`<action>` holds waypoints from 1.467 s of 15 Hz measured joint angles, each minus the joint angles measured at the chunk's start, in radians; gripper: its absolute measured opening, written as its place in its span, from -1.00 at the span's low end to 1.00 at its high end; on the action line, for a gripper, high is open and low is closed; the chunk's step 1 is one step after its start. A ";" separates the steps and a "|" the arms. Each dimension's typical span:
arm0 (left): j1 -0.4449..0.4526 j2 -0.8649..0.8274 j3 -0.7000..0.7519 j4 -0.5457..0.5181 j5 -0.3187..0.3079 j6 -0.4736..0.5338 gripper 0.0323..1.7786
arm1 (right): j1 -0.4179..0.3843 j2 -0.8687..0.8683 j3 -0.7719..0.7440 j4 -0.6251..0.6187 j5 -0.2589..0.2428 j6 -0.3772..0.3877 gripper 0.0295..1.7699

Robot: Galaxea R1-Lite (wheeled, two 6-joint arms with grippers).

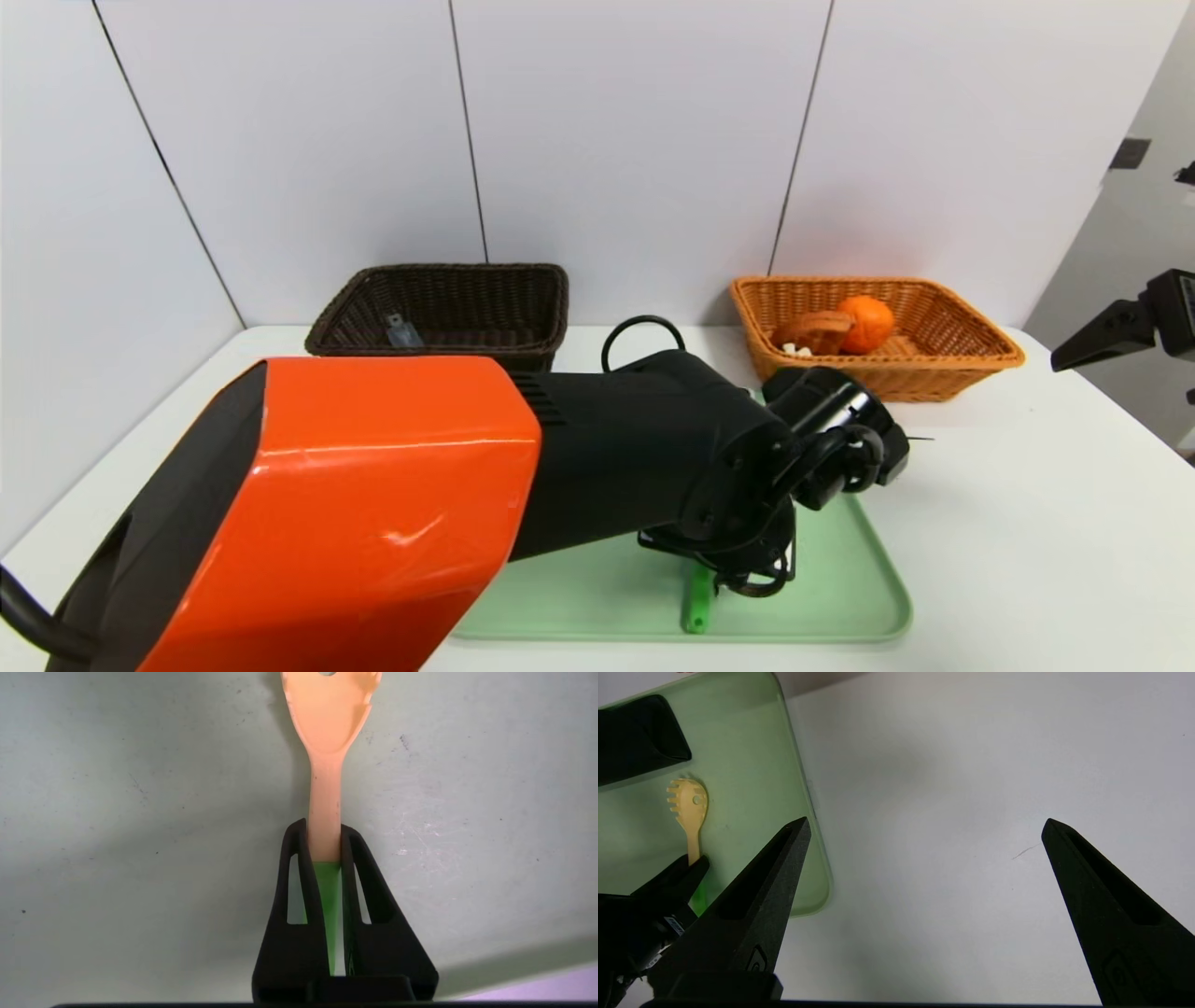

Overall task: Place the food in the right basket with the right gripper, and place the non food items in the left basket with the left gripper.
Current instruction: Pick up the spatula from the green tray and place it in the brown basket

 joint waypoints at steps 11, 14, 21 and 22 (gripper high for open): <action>0.113 -0.219 -0.001 -0.278 -0.243 0.189 -0.86 | -0.003 0.007 0.007 -0.004 -0.001 0.003 0.93; 0.283 -0.290 -0.001 -0.285 -0.229 0.198 -0.86 | -0.003 0.019 0.005 -0.009 -0.001 0.002 0.93; 0.660 -0.324 0.000 -0.282 -0.261 0.058 -0.86 | -0.002 0.042 0.004 -0.029 -0.001 0.003 0.93; 0.694 -0.308 0.000 -0.284 -0.262 0.031 -0.86 | -0.003 0.043 0.005 -0.029 -0.002 0.003 0.93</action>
